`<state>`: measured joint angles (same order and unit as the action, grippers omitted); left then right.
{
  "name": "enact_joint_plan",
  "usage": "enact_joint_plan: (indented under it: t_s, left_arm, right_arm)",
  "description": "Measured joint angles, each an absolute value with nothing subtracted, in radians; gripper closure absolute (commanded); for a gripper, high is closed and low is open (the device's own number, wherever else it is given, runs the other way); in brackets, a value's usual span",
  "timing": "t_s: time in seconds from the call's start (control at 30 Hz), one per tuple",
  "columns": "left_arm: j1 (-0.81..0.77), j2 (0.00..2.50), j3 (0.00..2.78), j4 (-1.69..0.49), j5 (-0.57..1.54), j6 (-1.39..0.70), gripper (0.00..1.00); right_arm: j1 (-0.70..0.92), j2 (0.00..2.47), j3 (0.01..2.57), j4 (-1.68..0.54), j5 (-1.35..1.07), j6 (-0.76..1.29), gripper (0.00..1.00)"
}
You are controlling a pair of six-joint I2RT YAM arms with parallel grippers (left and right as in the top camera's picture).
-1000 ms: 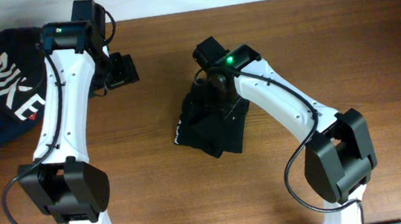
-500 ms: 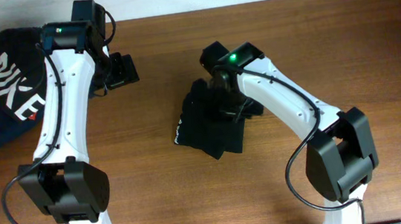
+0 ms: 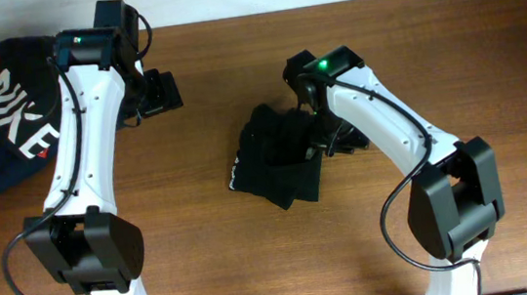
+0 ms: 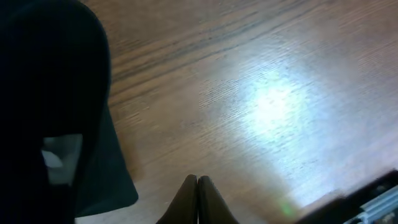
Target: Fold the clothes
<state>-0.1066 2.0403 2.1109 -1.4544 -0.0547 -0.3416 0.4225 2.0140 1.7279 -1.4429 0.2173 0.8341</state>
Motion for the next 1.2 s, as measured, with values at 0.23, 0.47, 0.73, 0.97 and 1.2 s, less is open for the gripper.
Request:
enact_joint_plan:
  t_s: [0.23, 0.47, 0.73, 0.97, 1.2]
  left_arm:
    - [-0.107, 2.04, 2.111, -1.454, -0.055, -0.342, 0.03]
    - [-0.107, 2.04, 2.111, -1.454, -0.054, -0.342, 0.03]
    - [-0.107, 2.04, 2.111, -1.451, -0.054, -0.342, 0.03]
    - [-0.107, 2.04, 2.111, -1.442, -0.054, -0.342, 0.03]
    - [-0.107, 2.04, 2.111, -1.433, -0.054, -0.342, 0.03]
  right_arm:
    - [0.419, 2.013, 1.737, -1.364, 0.098, 0.711, 0.01]
    - [0.419, 2.013, 1.738, -1.353, 0.025, 0.672, 0.02]
    - [0.414, 1.998, 1.738, -1.36, 0.001, 0.664, 0.02]
    - [0.403, 1.808, 1.742, -1.308, -0.006, 0.661, 0.01]
    - [0.409, 1.794, 1.758, -1.248, -0.017, 0.674, 0.0]
